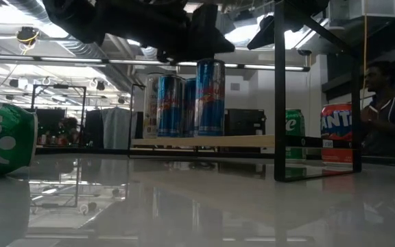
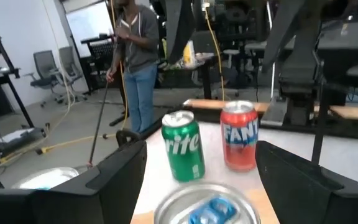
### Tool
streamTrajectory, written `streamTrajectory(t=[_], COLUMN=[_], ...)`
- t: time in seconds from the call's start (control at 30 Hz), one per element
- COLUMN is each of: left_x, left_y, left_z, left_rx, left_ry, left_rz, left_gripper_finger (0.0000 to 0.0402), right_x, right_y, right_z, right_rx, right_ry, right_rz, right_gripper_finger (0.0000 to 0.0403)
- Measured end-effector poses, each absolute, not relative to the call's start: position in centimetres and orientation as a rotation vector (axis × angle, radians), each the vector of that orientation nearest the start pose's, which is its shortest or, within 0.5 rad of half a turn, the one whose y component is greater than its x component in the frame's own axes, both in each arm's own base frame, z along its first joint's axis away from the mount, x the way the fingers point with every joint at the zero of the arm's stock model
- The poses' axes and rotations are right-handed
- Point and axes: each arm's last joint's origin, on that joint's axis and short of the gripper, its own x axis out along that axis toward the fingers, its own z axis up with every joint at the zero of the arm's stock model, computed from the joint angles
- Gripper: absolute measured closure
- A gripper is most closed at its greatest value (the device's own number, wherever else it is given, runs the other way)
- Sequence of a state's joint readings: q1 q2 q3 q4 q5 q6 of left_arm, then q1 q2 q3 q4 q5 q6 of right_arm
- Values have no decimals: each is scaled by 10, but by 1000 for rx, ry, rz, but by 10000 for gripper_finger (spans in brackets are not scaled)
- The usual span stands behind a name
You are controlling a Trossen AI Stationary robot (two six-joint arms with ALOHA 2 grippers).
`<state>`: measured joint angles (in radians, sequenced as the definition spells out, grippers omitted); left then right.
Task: Place canned beverage on shelf
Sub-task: Put the top blue soda can on the shelf
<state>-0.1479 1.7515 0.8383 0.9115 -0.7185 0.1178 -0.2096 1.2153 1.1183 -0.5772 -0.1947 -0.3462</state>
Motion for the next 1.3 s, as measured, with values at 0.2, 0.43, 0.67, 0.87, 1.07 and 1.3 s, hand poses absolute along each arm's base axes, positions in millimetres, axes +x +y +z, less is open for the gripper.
streamTrajectory(t=[0.2,0.43,0.67,0.87,1.07,1.3], left_x=[353,367,389,399,398,388], left_y=[-32,-34,-36,-34,-21,7], left_z=[215,239,263,282,314,335], left_rx=[72,102,198,243,164,73], left_ry=[-58,-97,76,330,560,732], left_rz=[574,554,539,501,322,180], left_gripper_finger=[111,111,111,111,111,111], right_x=[249,248,248,248,247,246], right_y=[-47,-47,-47,-47,-47,-47], right_z=[327,327,327,326,324,324], right_rx=[-198,-198,-197,-196,-190,-190], right_ry=[654,654,655,660,687,686], right_rz=[100,100,100,101,106,105], right_gripper_finger=[61,61,61,61,61,61])
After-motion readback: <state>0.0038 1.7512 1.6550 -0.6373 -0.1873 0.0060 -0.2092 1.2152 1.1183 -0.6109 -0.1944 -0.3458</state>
